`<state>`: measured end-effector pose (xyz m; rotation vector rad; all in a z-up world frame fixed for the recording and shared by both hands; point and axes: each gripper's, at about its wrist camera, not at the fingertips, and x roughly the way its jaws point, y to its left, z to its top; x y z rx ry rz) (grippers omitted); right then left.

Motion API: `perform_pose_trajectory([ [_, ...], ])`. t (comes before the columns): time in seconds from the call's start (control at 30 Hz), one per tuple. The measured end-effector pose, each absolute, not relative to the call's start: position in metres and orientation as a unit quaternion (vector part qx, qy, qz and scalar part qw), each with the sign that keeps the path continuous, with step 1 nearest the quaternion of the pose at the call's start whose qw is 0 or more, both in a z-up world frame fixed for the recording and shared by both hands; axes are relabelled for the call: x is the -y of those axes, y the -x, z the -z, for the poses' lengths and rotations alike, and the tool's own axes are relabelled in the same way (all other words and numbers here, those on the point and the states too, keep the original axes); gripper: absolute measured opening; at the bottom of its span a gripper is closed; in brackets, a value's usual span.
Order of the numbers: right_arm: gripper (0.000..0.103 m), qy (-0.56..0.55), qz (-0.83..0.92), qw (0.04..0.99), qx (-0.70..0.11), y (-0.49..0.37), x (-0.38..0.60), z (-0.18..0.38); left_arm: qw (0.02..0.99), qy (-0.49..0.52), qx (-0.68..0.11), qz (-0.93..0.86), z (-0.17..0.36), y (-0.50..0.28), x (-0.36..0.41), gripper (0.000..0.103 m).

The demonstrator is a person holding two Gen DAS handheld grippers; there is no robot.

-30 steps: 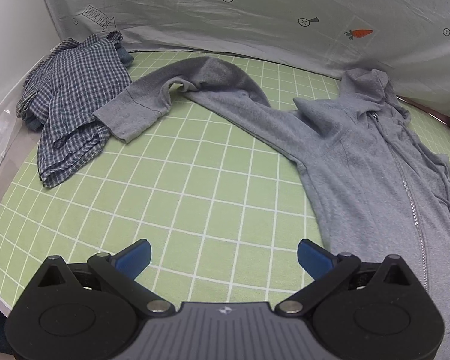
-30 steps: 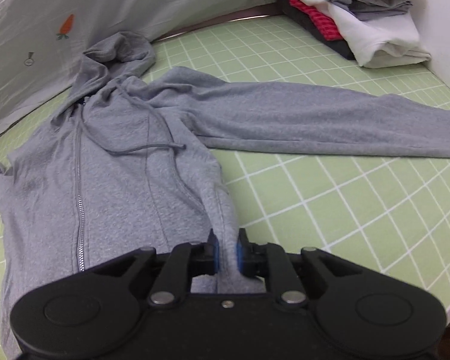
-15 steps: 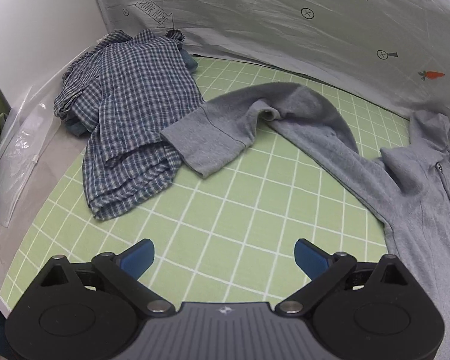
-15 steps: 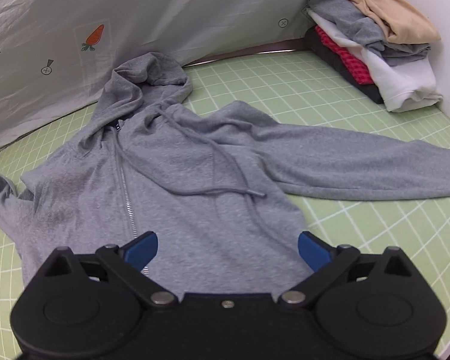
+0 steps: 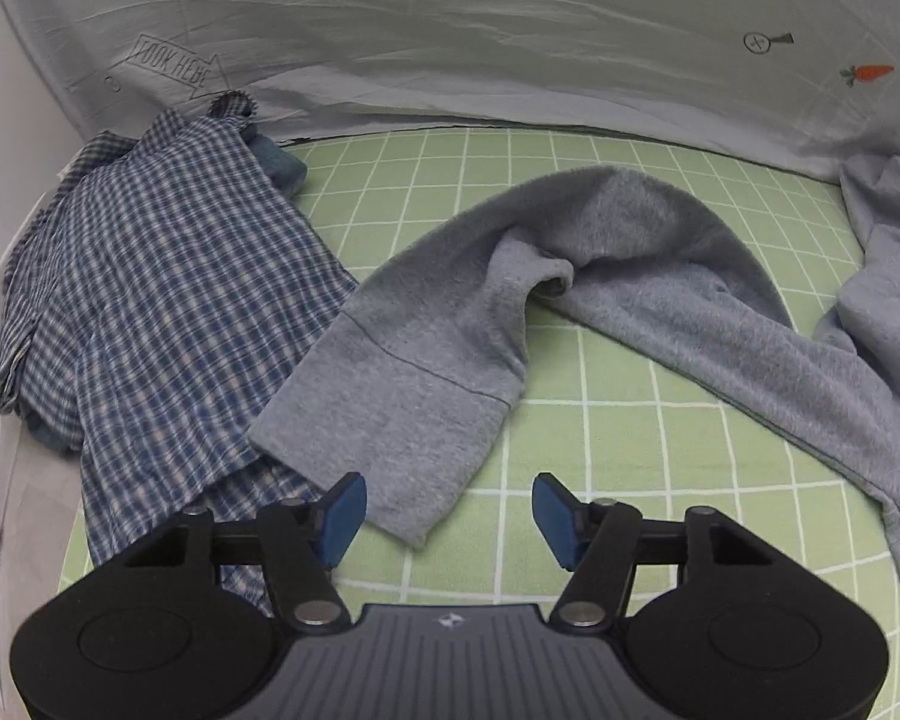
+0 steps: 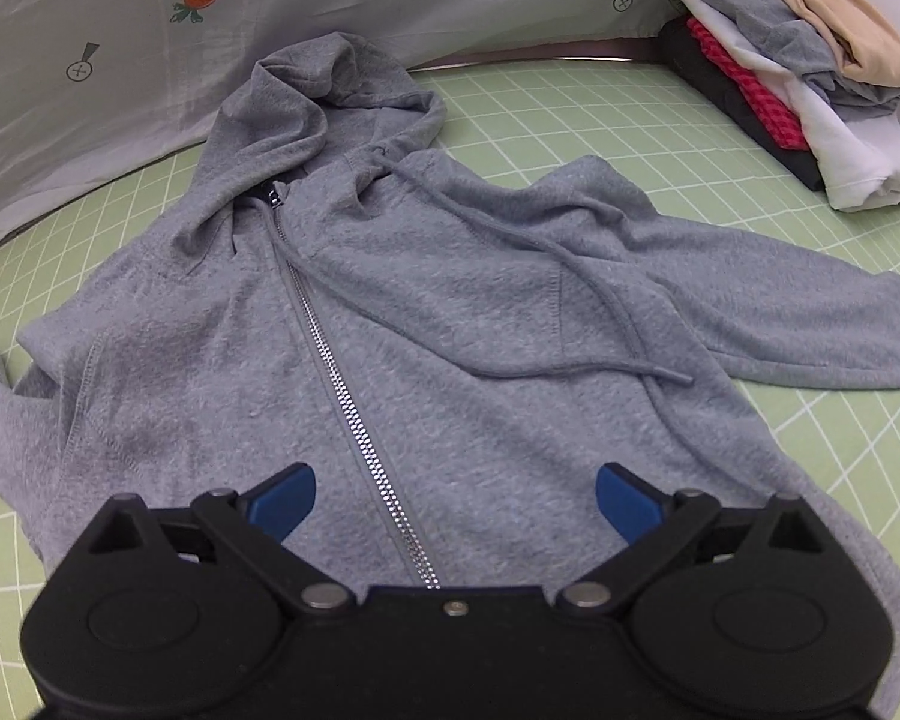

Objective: Fold clothes
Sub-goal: 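Grasp the hoodie sleeve cuff with the left gripper and pull it straight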

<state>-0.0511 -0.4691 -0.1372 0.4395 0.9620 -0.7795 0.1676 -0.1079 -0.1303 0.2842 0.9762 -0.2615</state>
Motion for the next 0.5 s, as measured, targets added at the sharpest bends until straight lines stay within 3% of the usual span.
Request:
perform_pose_trajectory([
  [0.23,0.101,-0.194,0.358,0.785,-0.467,0.039,0.470,0.138,0.858,-0.126,-0.483,0.122,0.148,-0.183,0.105,0.027],
  [0.27,0.101,-0.194,0.356,0.787,-0.466,0.038,0.470,0.137,0.859,-0.129,-0.483,0.113,0.148,-0.184,0.104,0.013],
  [0.5,0.101,-0.197,0.341,0.803,-0.448,0.044,0.463,0.126,0.871,-0.106,-0.471,0.089,0.136,-0.165,0.075,0.006],
])
